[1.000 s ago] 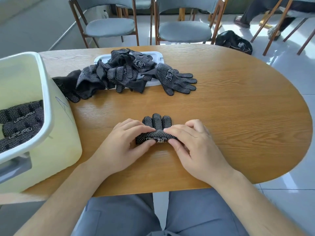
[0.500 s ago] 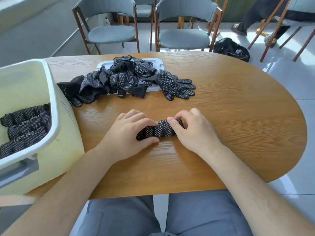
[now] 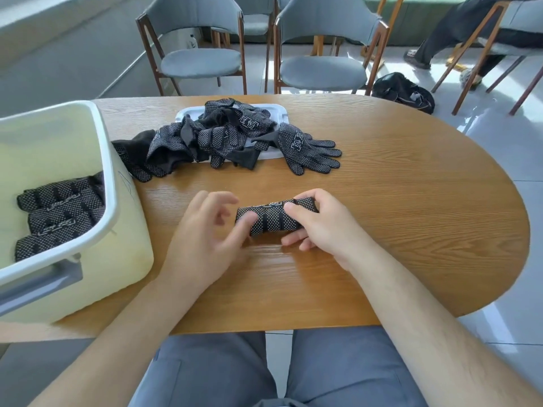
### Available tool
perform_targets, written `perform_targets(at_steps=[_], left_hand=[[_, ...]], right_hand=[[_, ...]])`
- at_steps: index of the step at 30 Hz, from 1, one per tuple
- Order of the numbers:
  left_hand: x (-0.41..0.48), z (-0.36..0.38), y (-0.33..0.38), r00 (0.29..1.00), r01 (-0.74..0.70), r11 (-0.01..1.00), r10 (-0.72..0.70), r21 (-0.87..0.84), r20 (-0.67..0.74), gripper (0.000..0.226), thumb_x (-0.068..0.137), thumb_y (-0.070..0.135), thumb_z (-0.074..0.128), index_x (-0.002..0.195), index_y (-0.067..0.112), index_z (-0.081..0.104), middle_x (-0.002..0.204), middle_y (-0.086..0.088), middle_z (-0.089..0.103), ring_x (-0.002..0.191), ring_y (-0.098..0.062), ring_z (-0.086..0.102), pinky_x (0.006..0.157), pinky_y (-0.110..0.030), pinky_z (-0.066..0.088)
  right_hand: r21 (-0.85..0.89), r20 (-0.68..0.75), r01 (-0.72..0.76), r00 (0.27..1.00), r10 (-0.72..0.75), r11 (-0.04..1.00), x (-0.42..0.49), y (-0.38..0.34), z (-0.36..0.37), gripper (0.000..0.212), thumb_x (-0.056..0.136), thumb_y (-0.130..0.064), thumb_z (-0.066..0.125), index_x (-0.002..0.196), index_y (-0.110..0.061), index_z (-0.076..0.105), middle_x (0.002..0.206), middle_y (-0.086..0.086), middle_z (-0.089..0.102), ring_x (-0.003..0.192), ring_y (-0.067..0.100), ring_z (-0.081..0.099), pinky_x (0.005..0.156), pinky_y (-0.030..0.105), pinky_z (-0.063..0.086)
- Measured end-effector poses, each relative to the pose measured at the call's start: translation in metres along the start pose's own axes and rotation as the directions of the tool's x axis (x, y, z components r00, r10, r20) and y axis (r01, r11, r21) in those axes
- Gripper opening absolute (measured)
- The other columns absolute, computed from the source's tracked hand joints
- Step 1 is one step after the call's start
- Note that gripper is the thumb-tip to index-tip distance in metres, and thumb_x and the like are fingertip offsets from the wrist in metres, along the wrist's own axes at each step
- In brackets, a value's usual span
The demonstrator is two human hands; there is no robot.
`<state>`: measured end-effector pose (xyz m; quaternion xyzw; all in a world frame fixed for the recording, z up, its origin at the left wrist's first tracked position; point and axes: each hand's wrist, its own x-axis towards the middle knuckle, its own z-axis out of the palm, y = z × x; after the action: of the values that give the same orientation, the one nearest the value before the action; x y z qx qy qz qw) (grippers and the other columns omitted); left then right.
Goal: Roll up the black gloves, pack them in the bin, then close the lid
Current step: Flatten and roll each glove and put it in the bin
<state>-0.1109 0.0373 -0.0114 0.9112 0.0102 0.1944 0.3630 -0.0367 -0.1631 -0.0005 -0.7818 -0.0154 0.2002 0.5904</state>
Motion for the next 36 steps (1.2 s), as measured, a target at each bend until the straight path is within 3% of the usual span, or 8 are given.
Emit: perform_targets(at_steps=[3, 6, 8, 12, 16, 27, 33, 36], left_hand=[[-0.009, -0.008, 0.015, 0.933, 0.359, 0.897, -0.336, -0.260, 0.128, 0.038, 0.097, 0.056, 0.050, 0.120, 0.026, 0.055, 0.073, 0.000, 0.074, 0.056, -0.013, 0.063, 0.053, -0.029, 0.048], [-0.005, -0.002, 0.024, 0.769, 0.637, 0.615, -0.464, -0.465, 0.440, 0.048, 0.100, 0.050, 0.050, 0.135, 0.018, 0.044, 0.086, -0.014, 0.077, 0.067, -0.031, 0.072, 0.047, -0.032, 0.053], [0.001, 0.004, 0.027, 0.718, 0.696, 0.467, -0.445, -0.545, 0.535, 0.050, 0.100, 0.048, 0.052, 0.136, 0.013, 0.045, 0.096, -0.021, 0.076, 0.081, -0.034, 0.075, 0.055, -0.033, 0.059], [0.016, 0.014, 0.027, 0.731, 0.681, 0.363, -0.398, -0.636, 0.555, 0.046, 0.100, 0.040, 0.058, 0.134, 0.009, 0.055, 0.113, -0.019, 0.074, 0.091, -0.027, 0.075, 0.064, -0.029, 0.062], [0.023, 0.021, 0.032, 0.765, 0.643, 0.390, -0.369, -0.659, 0.528, 0.033, 0.099, 0.029, 0.062, 0.125, 0.009, 0.064, 0.111, -0.008, 0.075, 0.089, -0.016, 0.070, 0.075, -0.027, 0.056], [0.035, -0.014, 0.060, 0.851, 0.524, 0.504, -0.355, -0.687, 0.388, 0.019, 0.096, 0.011, 0.064, 0.114, 0.008, 0.069, 0.109, -0.002, 0.077, 0.097, -0.010, 0.071, 0.084, -0.026, 0.058], [0.052, -0.071, 0.077, 0.889, 0.449, 0.612, -0.375, -0.650, 0.261, 0.035, 0.091, 0.003, 0.068, 0.126, 0.008, 0.064, 0.115, -0.010, 0.075, 0.106, -0.022, 0.072, 0.080, -0.030, 0.061], [0.059, -0.108, 0.075, 0.886, 0.462, 0.674, -0.368, -0.577, 0.281, 0.036, 0.089, -0.001, 0.069, 0.123, 0.008, 0.066, 0.115, -0.011, 0.074, 0.104, -0.022, 0.072, 0.080, -0.031, 0.060]], right_hand=[[0.048, -0.006, 0.023, 1.000, -0.023, 0.999, 0.000, 0.002, -0.003, 0.021, 0.098, -0.037, 0.064, 0.115, -0.027, 0.055, 0.081, -0.015, 0.077, 0.080, 0.031, 0.078, 0.070, 0.048, 0.052], [0.071, -0.023, 0.035, 0.999, -0.033, 0.997, -0.001, 0.000, -0.003, 0.020, 0.097, -0.039, 0.065, 0.113, -0.030, 0.054, 0.078, -0.014, 0.077, 0.082, 0.033, 0.077, 0.068, 0.047, 0.051], [0.060, -0.020, 0.041, 0.999, -0.040, 0.997, -0.002, -0.002, -0.003, 0.020, 0.096, -0.042, 0.065, 0.111, -0.034, 0.054, 0.080, -0.014, 0.077, 0.085, 0.034, 0.077, 0.069, 0.053, 0.056], [0.024, -0.004, 0.055, 0.999, -0.055, 0.998, -0.005, -0.006, -0.004, 0.022, 0.094, -0.045, 0.065, 0.111, -0.036, 0.055, 0.086, -0.007, 0.079, 0.084, 0.030, 0.078, 0.075, 0.056, 0.060], [0.038, -0.033, 0.089, 0.996, -0.088, 0.995, -0.008, -0.009, -0.011, 0.018, 0.098, -0.033, 0.065, 0.112, -0.026, 0.057, 0.103, 0.001, 0.075, 0.072, 0.016, 0.077, 0.060, 0.031, 0.052], [0.126, 0.006, 0.210, 0.977, -0.212, 0.970, -0.010, -0.041, -0.018, 0.018, 0.095, -0.024, 0.072, 0.109, -0.015, 0.063, 0.096, 0.005, 0.077, 0.075, 0.018, 0.076, 0.054, 0.028, 0.052], [-0.035, 0.084, 0.340, 0.938, -0.336, 0.940, -0.004, -0.084, -0.013, 0.044, 0.084, -0.049, 0.078, 0.125, -0.036, 0.068, 0.123, -0.011, 0.068, 0.115, 0.011, 0.062, 0.097, 0.036, 0.051], [-0.053, 0.236, 0.373, 0.906, -0.352, 0.926, -0.002, -0.116, -0.001, 0.041, 0.079, -0.047, 0.081, 0.119, -0.036, 0.074, 0.112, -0.016, 0.074, 0.111, 0.008, 0.067, 0.104, 0.037, 0.049]])
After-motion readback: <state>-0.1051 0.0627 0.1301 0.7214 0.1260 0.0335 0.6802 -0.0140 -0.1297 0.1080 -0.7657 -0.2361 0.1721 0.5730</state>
